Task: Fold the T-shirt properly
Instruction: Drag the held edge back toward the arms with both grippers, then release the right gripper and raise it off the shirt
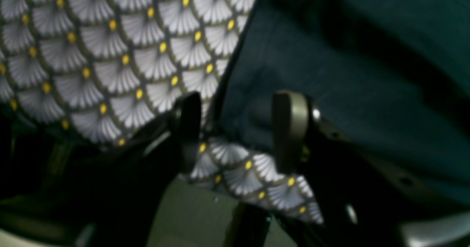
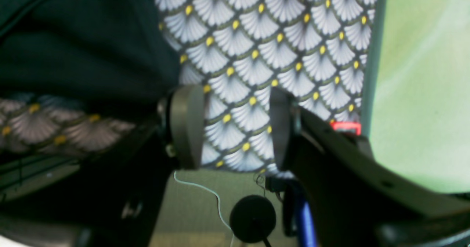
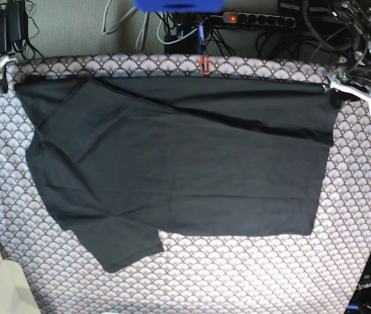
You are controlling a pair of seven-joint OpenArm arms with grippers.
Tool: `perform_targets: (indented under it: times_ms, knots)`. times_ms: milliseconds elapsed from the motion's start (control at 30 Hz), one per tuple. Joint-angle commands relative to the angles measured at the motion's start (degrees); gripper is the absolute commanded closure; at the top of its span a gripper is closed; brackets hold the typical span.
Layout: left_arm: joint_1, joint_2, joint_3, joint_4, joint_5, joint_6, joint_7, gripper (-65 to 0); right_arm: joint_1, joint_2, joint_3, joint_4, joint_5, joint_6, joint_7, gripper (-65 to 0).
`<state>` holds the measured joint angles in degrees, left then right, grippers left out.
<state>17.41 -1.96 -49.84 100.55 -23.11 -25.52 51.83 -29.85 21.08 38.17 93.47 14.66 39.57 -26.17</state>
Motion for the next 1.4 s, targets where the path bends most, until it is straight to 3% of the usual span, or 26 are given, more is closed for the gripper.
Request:
perform_targets:
  times_ms: [0,100,233,300,433,467,667,833,1067,1367]
  knots:
    - [0.0,-0.5,-0.3,1.3,-0.7,-0.2,-1.0,-30.7,-0.8,-0.6,0.4,3.5,1.1,0.4,1.7,-30.2]
    - [0.0,-0.5,-0.3,2.1,-0.7,-0.2,-1.0,-30.7,-3.1,-3.5,0.0,10.5,0.9,0.4,1.7,-27.2]
    - [0.0,-0.4,-0.3,2.3,-0.7,-0.2,-1.0,-30.6,-4.1,-6.8,-0.1,17.2,0.8,0.4,1.2,-8.5]
    - [0.0,-0.4,-0.3,2.3,-0.7,-0.2,-0.9,-27.4,-4.1,-7.4,-0.1,17.3,0.7,0.4,1.1,-0.3]
    - [0.0,-0.5,-0.3,2.3,-0.7,-0.2,-0.6,-2.0,-4.0,-7.4,-4.9,17.2,-3.7,0.4,-2.3,-1.5]
    - [0.0,-0.5,-0.2,2.3,-0.7,-0.2,-0.4,0.0,-4.2,-7.5,-6.7,17.2,-4.8,0.4,-2.3,-1.5]
    - [0.1,-0.5,-0.2,2.3,-0.6,-0.2,-0.5,0.0,-5.8,-8.6,-15.3,17.3,-5.6,0.4,-2.3,-1.5]
    - [0.2,-0.6,-0.2,2.3,-0.6,-0.2,-0.6,0.0,-5.8,-9.9,-16.2,16.7,-5.7,0.4,-2.3,-1.5]
    - [0.2,-0.5,-0.2,2.3,-0.6,-0.2,-0.7,0.0,-5.9,-9.7,-21.0,16.7,-5.8,0.4,-2.6,-1.5]
    - [0.2,-0.6,-0.2,2.3,-0.6,-0.2,-0.8,0.0,-5.2,-9.4,-22.1,13.3,-5.8,0.4,-2.4,-1.8]
